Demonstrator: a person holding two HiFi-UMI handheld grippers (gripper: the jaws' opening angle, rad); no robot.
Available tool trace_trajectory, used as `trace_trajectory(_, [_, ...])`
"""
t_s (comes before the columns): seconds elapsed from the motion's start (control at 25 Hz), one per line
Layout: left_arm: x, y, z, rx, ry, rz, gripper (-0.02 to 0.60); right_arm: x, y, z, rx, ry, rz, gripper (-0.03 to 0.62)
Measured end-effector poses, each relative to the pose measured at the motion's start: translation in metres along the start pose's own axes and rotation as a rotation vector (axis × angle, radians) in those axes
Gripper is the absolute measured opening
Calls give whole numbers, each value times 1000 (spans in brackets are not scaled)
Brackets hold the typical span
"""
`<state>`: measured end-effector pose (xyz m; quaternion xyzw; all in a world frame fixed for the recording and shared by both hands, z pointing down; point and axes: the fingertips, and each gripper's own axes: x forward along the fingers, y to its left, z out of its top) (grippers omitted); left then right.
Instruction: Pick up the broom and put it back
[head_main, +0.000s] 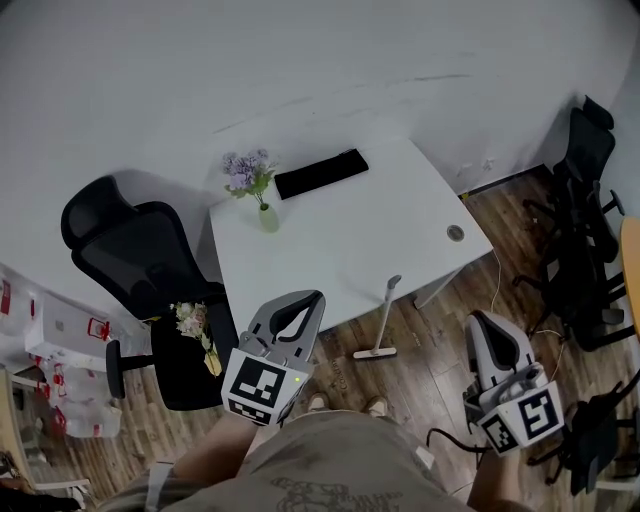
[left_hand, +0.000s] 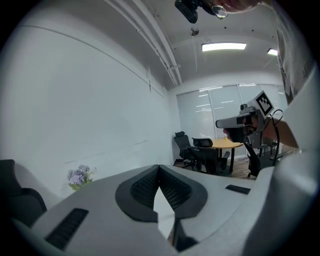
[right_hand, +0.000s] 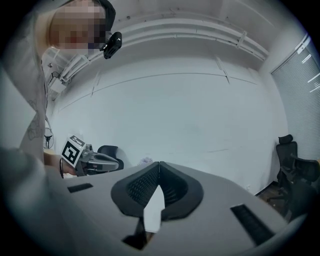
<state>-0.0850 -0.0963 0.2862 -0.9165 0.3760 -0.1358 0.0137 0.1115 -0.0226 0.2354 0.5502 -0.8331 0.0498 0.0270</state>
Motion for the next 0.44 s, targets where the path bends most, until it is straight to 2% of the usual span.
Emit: trace_trajectory(0.44, [2,-11,4,11,0,-29,15,-5,-8,11,1,-23,-12,31])
